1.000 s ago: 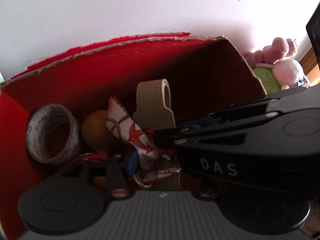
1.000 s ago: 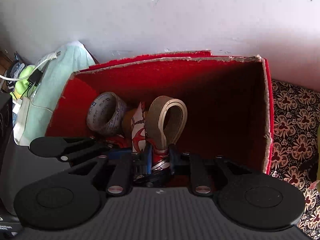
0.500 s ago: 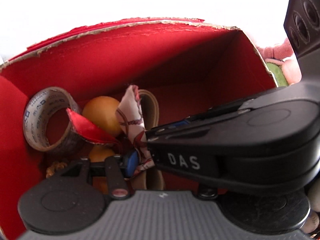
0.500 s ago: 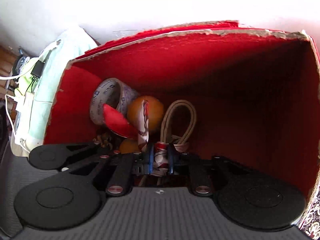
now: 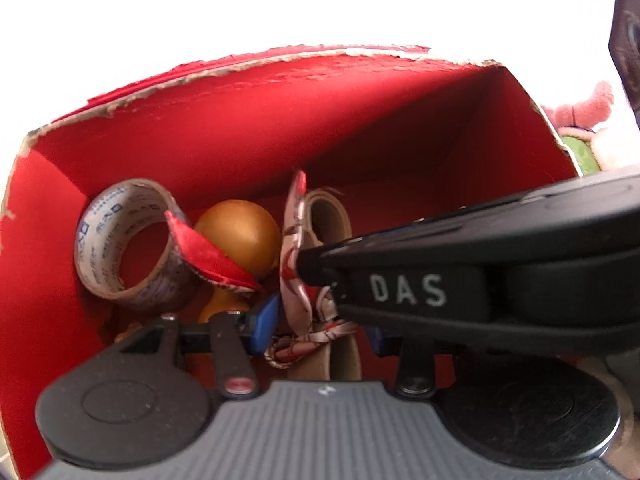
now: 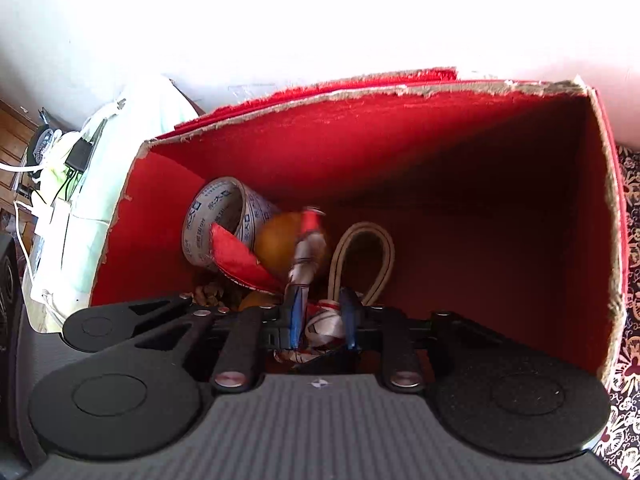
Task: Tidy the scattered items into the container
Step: 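Lower the scarf into the red box and open the right gripper, then withdraw the right gripper and move it to the red gift box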
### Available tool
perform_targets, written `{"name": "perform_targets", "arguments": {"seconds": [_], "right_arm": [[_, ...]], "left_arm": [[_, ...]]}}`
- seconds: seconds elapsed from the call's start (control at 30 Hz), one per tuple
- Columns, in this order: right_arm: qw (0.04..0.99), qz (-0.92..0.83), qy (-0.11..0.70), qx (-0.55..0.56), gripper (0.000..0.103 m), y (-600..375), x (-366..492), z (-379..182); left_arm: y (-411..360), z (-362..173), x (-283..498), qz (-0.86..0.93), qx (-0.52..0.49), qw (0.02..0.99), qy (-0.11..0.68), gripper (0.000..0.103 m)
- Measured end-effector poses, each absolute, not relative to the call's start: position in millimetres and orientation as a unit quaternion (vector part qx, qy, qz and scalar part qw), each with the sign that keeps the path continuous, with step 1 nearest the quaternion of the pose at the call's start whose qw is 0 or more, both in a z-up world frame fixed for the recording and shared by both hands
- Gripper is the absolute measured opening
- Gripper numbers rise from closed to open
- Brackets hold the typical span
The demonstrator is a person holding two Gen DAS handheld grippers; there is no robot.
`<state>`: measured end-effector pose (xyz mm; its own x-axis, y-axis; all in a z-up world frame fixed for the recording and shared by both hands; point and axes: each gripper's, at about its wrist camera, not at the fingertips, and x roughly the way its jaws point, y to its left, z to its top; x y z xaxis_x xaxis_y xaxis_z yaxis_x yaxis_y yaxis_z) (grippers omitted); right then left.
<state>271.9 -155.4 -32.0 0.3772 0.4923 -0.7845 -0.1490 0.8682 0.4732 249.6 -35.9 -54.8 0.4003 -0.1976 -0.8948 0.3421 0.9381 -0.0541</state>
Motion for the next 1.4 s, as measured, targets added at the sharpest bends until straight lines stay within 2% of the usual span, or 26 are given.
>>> {"name": "perform_targets", "arguments": {"seconds": [0.03, 0.17, 0.4, 0.5, 0.57, 0.63, 0.9, 0.97, 1.03, 1.4], "right_arm": [[0.816, 0.195, 0.518, 0.163, 0.024, -154, 272, -32], [0.829, 0.187, 0.502, 0.161, 0.024, -154, 269, -29], [0.838, 0.176, 0.492, 0.158, 0.024, -153, 270, -28], [0.849, 0.173, 0.475, 0.153, 0.030, -154, 264, -23], [0.856, 0.174, 0.462, 0.155, 0.035, -158, 258, -18], [0.859, 0.171, 0.453, 0.163, 0.035, -162, 255, -15], [0.881, 0.158, 0.413, 0.169, 0.037, -167, 226, 0], [0.892, 0.151, 0.392, 0.168, 0.046, -169, 210, 8], [0.899, 0.151, 0.371, 0.176, 0.050, -174, 194, 15], [0.927, 0.128, 0.286, 0.204, 0.050, -223, 94, 38]], "left_arm": [[-36, -55, 249, -0.158, 0.069, 0.836, 0.521, 0.048], [-40, -57, 244, -0.146, 0.080, 0.844, 0.510, 0.052], [-39, -54, 241, -0.146, 0.066, 0.847, 0.507, 0.052], [-36, -45, 234, -0.144, 0.063, 0.853, 0.498, 0.052], [-32, -34, 225, -0.147, 0.064, 0.863, 0.479, 0.058], [-28, -24, 216, -0.140, 0.062, 0.876, 0.457, 0.070], [-17, -3, 201, -0.106, 0.031, 0.905, 0.410, 0.069], [-13, 10, 192, -0.094, 0.035, 0.916, 0.387, 0.069], [-12, 17, 177, -0.089, 0.038, 0.924, 0.369, 0.070], [-23, 24, 91, -0.171, 0.039, 0.927, 0.331, 0.069]]}}
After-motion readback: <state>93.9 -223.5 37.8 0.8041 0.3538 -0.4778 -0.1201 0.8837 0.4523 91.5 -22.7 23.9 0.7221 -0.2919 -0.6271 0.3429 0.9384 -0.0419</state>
